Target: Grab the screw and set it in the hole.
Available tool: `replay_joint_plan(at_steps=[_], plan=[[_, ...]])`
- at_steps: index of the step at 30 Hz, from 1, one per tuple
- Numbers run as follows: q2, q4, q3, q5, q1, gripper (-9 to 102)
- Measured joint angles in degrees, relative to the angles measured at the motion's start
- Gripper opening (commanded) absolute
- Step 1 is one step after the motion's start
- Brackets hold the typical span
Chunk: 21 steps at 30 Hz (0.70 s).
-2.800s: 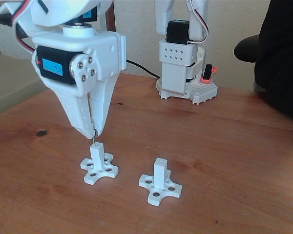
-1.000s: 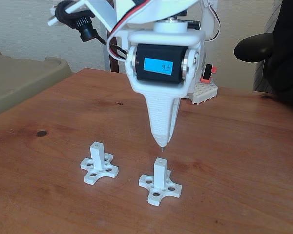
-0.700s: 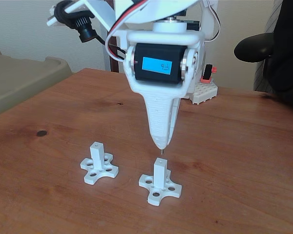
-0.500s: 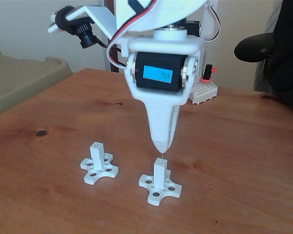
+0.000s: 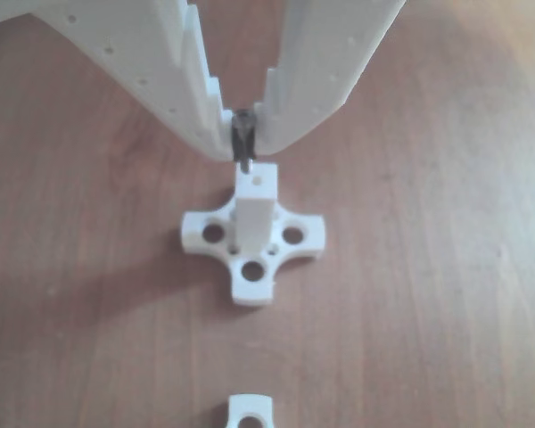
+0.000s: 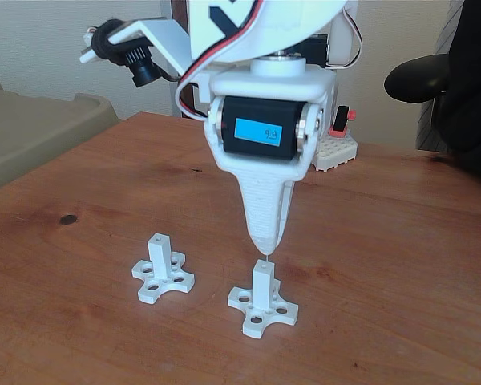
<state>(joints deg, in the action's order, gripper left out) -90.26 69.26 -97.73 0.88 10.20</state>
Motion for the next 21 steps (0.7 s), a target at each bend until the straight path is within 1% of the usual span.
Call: replay_joint_plan(at_steps=[21], plan=[[1.0, -1.1, 0.0, 0.0, -0.4, -4]])
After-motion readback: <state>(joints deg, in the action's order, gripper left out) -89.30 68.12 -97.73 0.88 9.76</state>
